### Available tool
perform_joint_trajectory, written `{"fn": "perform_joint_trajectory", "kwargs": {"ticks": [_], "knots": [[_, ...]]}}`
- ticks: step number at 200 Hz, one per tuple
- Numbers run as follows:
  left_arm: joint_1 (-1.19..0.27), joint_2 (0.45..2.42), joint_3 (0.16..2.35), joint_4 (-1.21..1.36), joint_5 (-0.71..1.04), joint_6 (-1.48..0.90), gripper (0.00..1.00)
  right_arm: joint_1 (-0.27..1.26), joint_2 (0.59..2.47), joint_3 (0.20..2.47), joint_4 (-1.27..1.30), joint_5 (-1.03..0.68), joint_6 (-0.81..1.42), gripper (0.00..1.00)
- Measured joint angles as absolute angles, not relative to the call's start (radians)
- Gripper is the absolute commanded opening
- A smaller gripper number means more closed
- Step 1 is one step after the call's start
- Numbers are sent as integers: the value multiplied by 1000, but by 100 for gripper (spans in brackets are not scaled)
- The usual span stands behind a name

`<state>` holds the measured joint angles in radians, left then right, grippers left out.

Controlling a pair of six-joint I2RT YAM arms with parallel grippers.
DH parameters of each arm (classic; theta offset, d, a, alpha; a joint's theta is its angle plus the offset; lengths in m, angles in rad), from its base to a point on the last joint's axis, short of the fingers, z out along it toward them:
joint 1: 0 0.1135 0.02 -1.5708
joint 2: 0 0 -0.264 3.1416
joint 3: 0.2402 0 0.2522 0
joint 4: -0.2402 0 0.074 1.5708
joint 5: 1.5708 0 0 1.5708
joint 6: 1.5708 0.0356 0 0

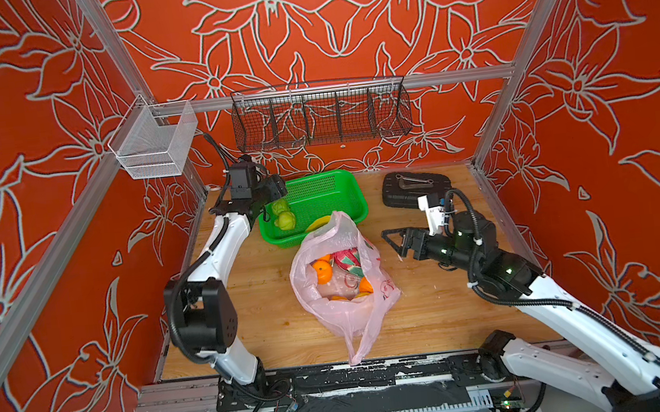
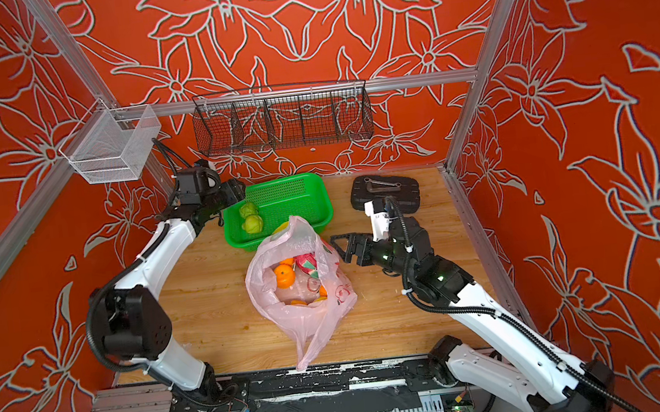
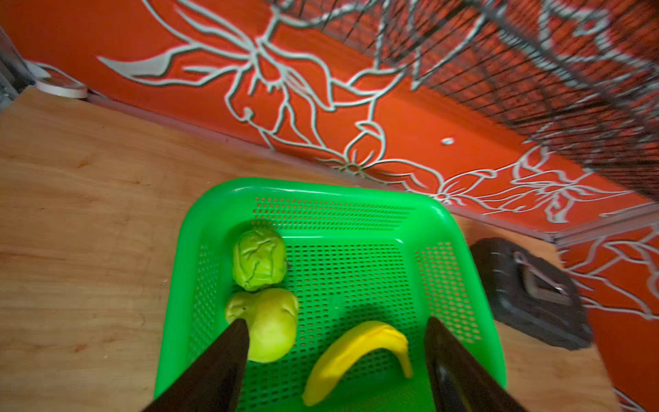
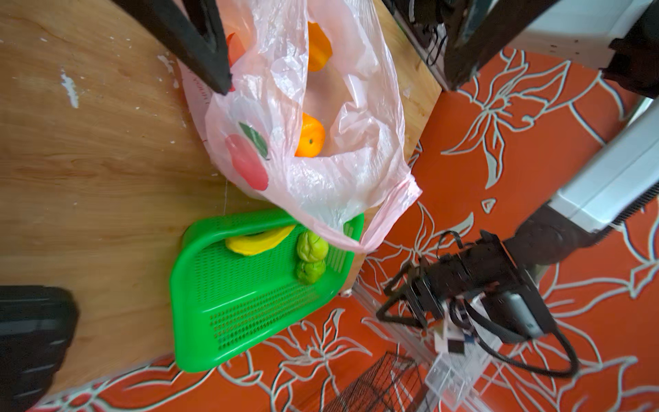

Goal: Untie the knot of the plastic bag and take out the fruit
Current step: 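Move the right gripper into the bag opening while the left grips the bag edge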

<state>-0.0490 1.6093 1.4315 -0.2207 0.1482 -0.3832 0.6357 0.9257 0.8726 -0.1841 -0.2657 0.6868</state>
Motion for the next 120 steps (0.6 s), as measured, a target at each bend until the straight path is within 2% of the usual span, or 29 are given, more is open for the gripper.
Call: {"fn": "perform_joint_trajectory", "kwargs": {"ticks": [33, 60, 85, 120], "knots": [[-108, 1416, 1275, -212, 218, -436, 77, 776, 1040, 948, -197, -224, 607, 77], [-223, 1265, 1170, -268, 180, -440, 77, 849, 1159, 999, -203, -170, 575, 63], [-309, 1129, 1082, -355, 113, -444, 77, 896, 1255, 1005, -207, -125, 562, 60], [-329, 954, 934, -477, 62, -458, 77, 958, 1386, 1005, -203, -109, 556, 51]]}}
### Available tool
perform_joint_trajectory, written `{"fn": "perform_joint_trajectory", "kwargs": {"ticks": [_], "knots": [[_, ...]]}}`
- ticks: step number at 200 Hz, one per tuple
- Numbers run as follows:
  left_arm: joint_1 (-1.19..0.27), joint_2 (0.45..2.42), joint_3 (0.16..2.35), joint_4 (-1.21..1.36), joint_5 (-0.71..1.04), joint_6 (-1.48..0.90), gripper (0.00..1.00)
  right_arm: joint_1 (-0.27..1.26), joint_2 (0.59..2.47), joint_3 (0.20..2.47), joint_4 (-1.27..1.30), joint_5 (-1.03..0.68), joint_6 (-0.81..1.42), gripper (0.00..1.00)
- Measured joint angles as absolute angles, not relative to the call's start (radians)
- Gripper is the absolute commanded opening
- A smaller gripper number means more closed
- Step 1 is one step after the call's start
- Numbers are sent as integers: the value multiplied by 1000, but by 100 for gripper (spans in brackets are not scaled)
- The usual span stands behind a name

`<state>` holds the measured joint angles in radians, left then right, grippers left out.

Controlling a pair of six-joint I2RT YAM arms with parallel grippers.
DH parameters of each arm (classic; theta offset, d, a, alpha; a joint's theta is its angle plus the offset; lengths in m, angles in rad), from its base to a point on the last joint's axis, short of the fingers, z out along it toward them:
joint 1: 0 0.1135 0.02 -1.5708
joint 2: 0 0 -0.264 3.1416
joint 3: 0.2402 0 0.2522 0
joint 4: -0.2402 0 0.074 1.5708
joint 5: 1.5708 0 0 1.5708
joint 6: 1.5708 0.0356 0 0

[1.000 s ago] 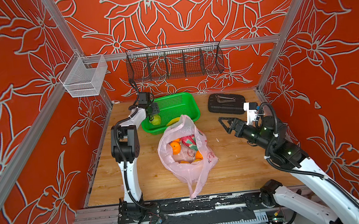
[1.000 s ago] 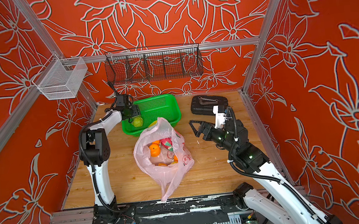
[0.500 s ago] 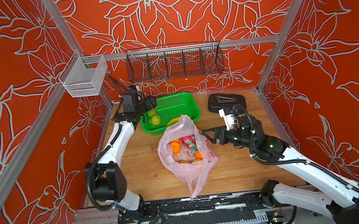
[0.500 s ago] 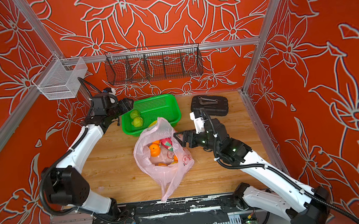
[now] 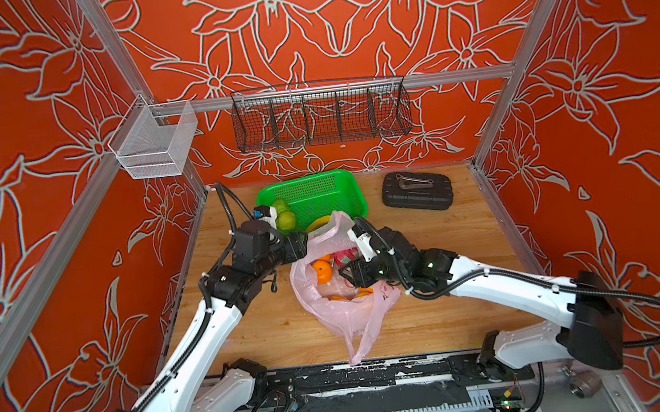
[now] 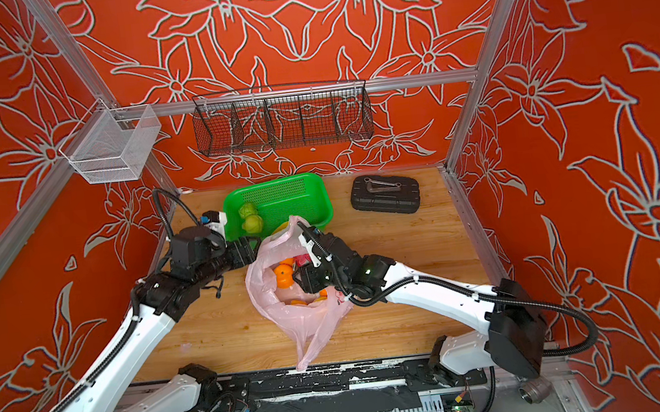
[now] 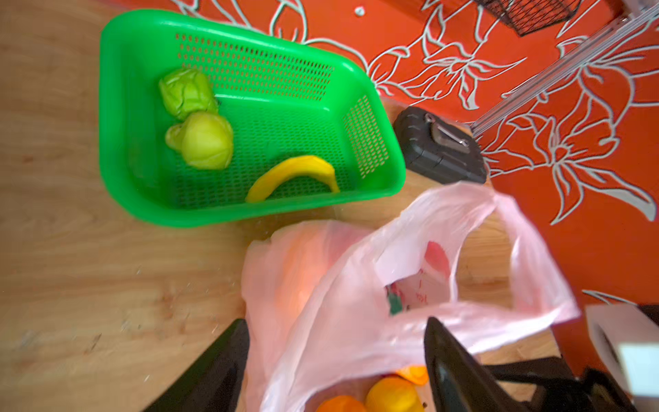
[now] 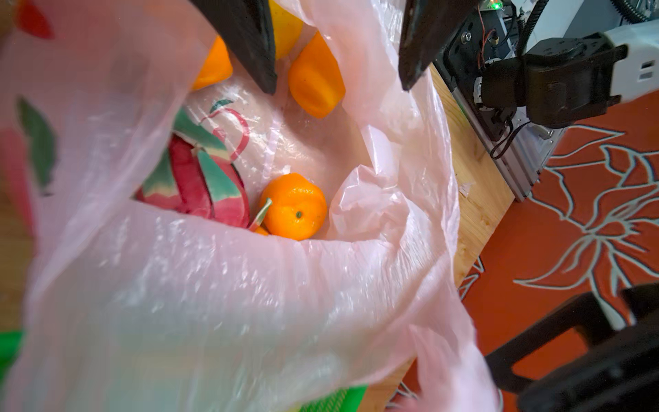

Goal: Untie the knot of the plastic bag and take out the fruit
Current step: 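Move the right gripper into the bag opening while the left grips the bag edge, then grasp an orange inside the bag with the right gripper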

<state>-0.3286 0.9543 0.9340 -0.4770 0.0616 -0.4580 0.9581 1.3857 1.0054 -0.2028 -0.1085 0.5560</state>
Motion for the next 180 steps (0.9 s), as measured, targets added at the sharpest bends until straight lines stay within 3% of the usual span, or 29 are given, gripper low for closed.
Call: {"fn": "perform_joint_trajectory", "kwargs": {"ticks": [44, 98, 136, 180], "knots": [[-330, 903, 815, -575, 71, -493, 77, 1068, 1557, 999, -197, -117, 571, 36], [-410, 1047, 673, -510, 146, -587, 74, 1139, 1604, 982, -149, -159, 586, 40], [-434, 1125, 638, -465, 143, -614, 59, 1139, 1591, 983, -161, -117, 585, 47], [-434, 1140, 604, -461, 128, -637, 38, 1119, 1594, 1036, -203, 54, 593, 49]]}}
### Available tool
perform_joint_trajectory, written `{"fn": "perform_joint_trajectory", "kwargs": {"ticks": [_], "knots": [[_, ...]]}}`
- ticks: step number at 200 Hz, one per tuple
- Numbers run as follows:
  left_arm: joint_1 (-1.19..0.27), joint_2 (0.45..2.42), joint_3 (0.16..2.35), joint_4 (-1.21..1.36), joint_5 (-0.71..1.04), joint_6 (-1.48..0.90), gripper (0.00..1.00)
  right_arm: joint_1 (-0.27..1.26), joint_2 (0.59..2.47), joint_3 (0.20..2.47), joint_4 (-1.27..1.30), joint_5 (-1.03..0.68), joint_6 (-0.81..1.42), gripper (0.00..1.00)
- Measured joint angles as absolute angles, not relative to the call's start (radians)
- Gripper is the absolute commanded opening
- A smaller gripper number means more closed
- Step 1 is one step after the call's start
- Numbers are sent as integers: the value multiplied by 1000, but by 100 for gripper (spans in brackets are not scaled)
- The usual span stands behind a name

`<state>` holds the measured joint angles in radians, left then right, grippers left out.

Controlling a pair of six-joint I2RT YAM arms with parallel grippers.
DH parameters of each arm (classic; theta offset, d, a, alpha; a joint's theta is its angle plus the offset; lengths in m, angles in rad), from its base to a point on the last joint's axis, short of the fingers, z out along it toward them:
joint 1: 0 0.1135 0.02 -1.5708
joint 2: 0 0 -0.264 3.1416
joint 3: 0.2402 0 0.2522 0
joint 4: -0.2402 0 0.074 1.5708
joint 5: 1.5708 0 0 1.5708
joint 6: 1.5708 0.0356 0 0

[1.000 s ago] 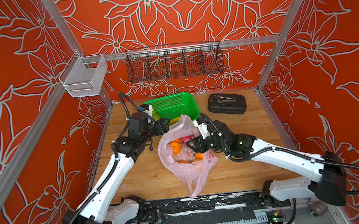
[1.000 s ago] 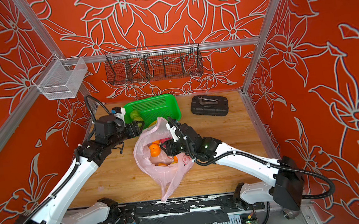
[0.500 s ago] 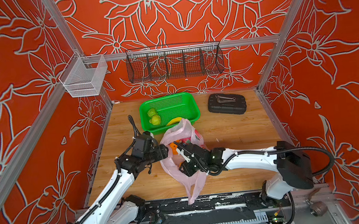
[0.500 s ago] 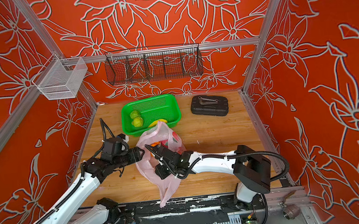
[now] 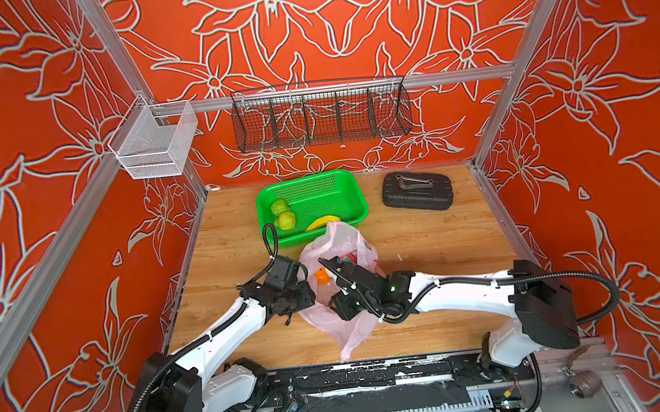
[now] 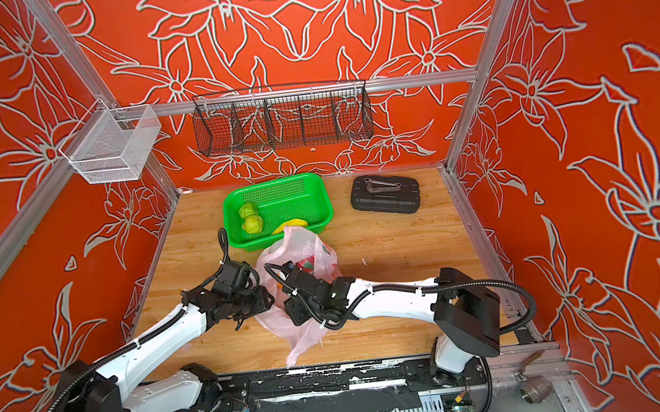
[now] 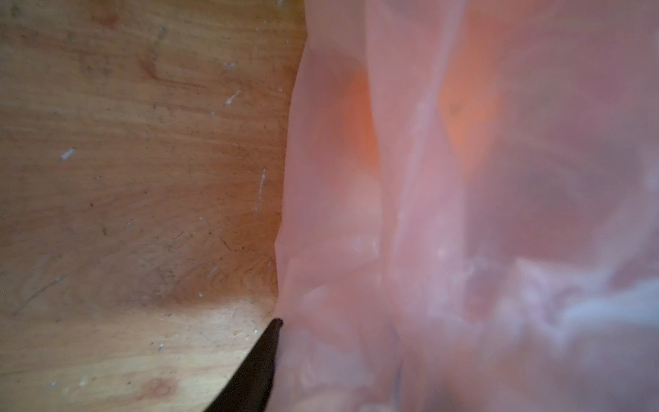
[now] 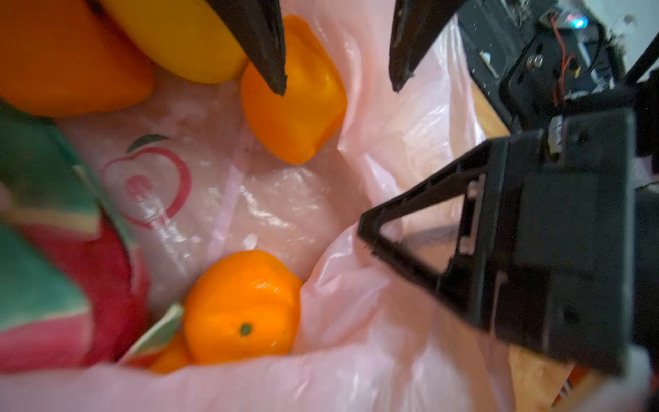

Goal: Untie the knot of the plastic bag and take out the fruit
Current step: 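Grasp an orange inside the bag with the right gripper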

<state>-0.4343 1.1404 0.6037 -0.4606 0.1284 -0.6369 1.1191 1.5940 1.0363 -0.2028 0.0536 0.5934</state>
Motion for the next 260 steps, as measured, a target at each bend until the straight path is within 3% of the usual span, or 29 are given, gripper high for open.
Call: {"fn": "perform_joint_trajectory", "kwargs": {"ticks": [54, 155, 206, 260], "knots": [[-438, 1082, 600, -491, 54, -663, 35, 1042, 1728, 1080, -64, 108, 754, 67], [-439, 1071, 600, -508, -42, -696, 16, 1007, 1924, 1185, 83, 142, 1003, 97], [-439, 1071, 600, -517, -63, -703, 5, 1004, 2000, 1286, 11, 223, 1063, 97], [-439, 1052, 600, -526, -89, -712, 2, 1004, 2081, 1383, -120, 294, 1068, 92]]}}
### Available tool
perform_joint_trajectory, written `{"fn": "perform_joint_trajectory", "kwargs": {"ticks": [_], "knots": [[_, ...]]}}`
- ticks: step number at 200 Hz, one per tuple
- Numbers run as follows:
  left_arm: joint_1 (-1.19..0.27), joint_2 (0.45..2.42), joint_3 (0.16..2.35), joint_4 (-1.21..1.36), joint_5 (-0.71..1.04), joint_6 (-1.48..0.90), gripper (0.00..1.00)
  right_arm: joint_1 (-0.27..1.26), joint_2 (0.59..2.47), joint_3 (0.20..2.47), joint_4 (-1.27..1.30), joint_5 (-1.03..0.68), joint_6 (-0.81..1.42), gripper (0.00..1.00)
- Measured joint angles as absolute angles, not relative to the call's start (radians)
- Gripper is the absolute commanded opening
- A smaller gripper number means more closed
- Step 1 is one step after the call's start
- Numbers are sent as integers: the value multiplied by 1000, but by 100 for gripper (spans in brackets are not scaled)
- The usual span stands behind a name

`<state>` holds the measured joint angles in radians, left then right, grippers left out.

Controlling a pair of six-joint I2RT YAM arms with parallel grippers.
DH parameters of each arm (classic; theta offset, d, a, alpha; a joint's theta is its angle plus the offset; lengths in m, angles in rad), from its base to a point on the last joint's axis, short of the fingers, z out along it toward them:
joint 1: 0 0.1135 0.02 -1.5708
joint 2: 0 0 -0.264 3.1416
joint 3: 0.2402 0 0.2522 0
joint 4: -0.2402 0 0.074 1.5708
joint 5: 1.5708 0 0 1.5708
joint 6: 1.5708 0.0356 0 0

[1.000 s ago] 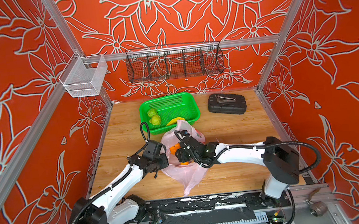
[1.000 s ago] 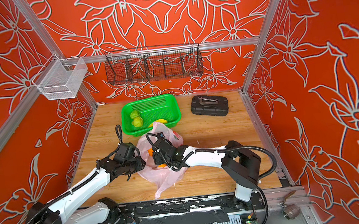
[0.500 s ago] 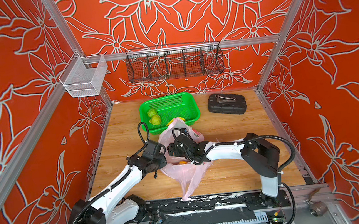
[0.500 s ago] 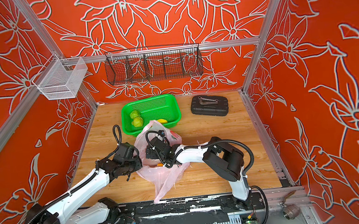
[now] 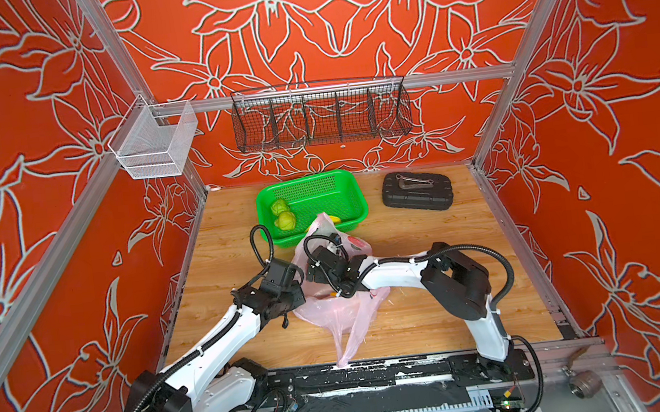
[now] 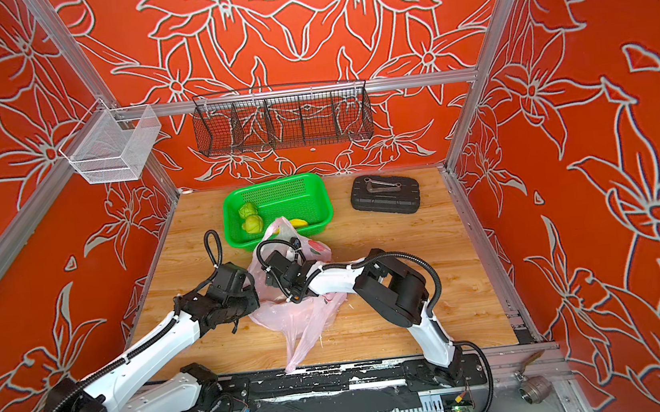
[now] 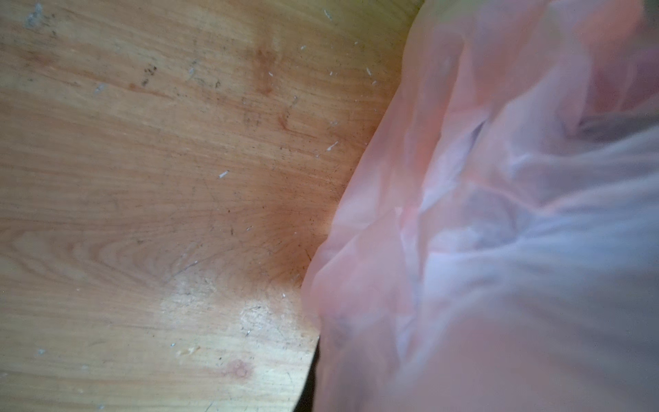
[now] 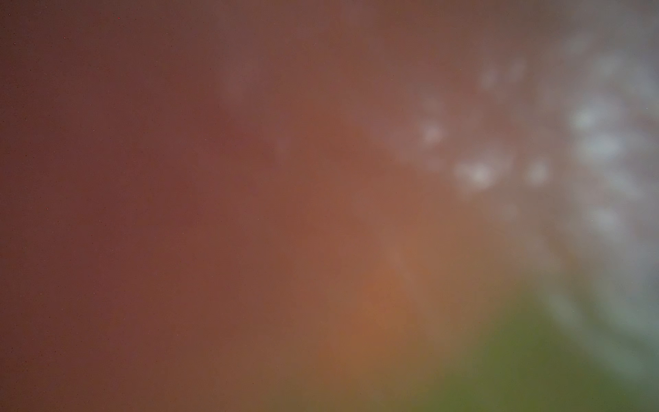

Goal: Untie the knot of the plastic bag and take out the fruit
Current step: 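Grasp an orange inside the bag with the right gripper, then lift the orange up out of the bag with the right gripper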

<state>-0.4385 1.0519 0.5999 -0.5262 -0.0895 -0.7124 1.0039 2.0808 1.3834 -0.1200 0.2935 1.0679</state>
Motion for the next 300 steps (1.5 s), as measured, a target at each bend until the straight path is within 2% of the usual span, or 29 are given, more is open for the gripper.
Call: {"fn": "perform_joint_trajectory", "kwargs": {"ticks": [24, 38, 87, 126, 174, 190, 221, 235, 263, 300], "knots": [[-439, 1053, 600, -526, -89, -712, 2, 1004, 2086, 1386, -134, 314, 1045, 78], [-439, 1056, 600, -526, -89, -712, 2, 1003, 2087, 1380, -125, 317, 1032, 74], [-439, 1072, 600, -525, -85, -712, 2, 1003, 2062, 1335, -80, 305, 959, 69], [-439, 1075, 623, -535, -93, -707, 4, 1003, 1964, 1235, -40, 253, 886, 65], [-439, 1077, 675, -536, -97, -699, 12, 1004, 1810, 1118, 19, 119, 800, 65], [-439, 1078, 680, -537, -97, -696, 18, 1004, 1758, 1073, 46, 67, 779, 64], [-439, 1078, 699, -545, -96, -699, 42, 1004, 1666, 989, 112, -10, 750, 63], [-439, 1074, 710, -549, -93, -697, 49, 1004, 1623, 955, 140, -30, 734, 63], [-439, 1036, 733, -567, -88, -695, 56, 1003, 1539, 928, 170, -46, 685, 62], [-439, 943, 788, -598, -65, -688, 59, 993, 1435, 928, 178, -46, 581, 60]]}}
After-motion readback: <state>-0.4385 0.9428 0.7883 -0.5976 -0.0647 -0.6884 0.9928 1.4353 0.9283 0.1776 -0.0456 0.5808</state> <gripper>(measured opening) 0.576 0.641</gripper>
